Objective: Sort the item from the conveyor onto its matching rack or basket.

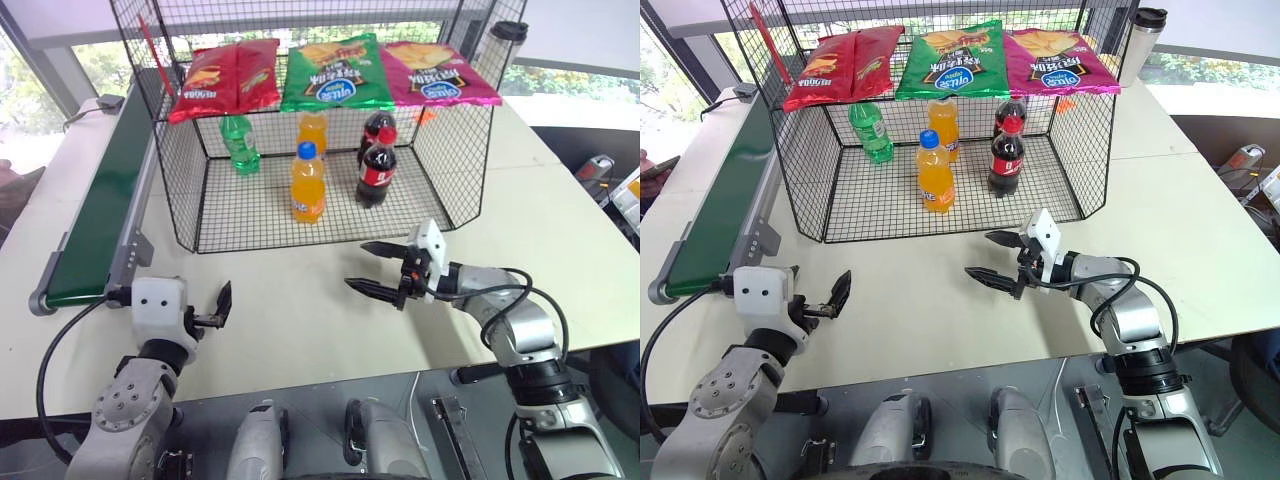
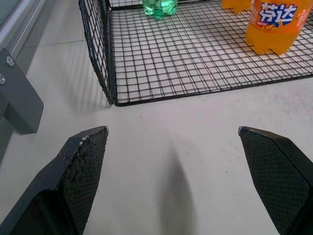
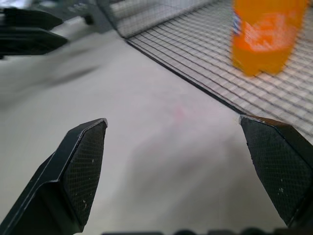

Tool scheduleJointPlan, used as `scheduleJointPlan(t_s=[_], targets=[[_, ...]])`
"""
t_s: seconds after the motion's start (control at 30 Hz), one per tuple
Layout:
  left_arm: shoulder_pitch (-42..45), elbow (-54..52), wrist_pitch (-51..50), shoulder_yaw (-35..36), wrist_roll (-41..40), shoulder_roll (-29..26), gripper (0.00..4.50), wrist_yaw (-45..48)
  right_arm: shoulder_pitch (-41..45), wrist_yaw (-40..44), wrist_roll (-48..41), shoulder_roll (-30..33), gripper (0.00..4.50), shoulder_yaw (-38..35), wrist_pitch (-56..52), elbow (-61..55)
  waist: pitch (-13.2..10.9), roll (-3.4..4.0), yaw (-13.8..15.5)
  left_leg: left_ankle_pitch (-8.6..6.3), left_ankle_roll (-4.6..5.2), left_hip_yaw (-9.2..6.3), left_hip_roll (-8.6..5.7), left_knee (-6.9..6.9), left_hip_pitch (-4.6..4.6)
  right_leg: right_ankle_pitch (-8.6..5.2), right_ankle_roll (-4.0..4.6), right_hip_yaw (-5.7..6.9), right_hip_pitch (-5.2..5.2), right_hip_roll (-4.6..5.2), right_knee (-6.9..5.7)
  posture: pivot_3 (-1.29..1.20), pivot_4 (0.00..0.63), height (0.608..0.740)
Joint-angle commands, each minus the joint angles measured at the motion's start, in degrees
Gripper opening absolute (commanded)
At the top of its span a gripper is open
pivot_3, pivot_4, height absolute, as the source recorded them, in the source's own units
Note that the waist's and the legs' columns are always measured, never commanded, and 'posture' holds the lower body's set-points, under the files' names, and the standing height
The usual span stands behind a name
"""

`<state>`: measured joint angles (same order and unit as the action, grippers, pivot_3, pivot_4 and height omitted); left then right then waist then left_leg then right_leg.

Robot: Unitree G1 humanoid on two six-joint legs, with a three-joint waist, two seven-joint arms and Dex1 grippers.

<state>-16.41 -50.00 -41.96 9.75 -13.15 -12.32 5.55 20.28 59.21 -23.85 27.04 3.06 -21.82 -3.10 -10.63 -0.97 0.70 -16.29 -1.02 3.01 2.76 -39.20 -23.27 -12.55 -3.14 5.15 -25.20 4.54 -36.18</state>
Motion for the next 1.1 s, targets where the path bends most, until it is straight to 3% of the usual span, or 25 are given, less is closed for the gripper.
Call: scheduleJointPlan(t_s=[0.03,0.5,1.1], targets=[[-0.3,-3.5,0.0,0.4,-0.3,-0.1,4.45,-0.2,0.6,0.4,-2.5,-1.4,4.5,-1.6,2.9,-2.9,0.0,0.0,0.0,0.0,0.0,0.0,0.0,0.0,0.0,0.0,0.0,0.0,0.0,0.0,0.0,0.0,0.15,0.74],[1.1,-8.1,-4.2,5.5,-2.5,0.5,4.45,-2.0,1.7,6.9,1.6,0.2,4.5,4.4,11.3,-3.0,0.0,0.0,0.0,0.0,0.0,-0.01,0.0,0.0,0.02,-0.02,0.04,0.0,0.01,-0.01,-0.01,0.0,0.15,0.74],[2.4,-9.3,-6.7,9.3,-4.3,1.0,4.45,-3.4,4.4,8.1,3.0,1.1,4.5,7.9,11.2,-3.8,0.0,0.0,0.0,0.0,0.0,-0.01,0.0,0.0,0.05,0.0,0.01,-0.01,0.04,0.0,0.0,0.0,0.15,0.74]])
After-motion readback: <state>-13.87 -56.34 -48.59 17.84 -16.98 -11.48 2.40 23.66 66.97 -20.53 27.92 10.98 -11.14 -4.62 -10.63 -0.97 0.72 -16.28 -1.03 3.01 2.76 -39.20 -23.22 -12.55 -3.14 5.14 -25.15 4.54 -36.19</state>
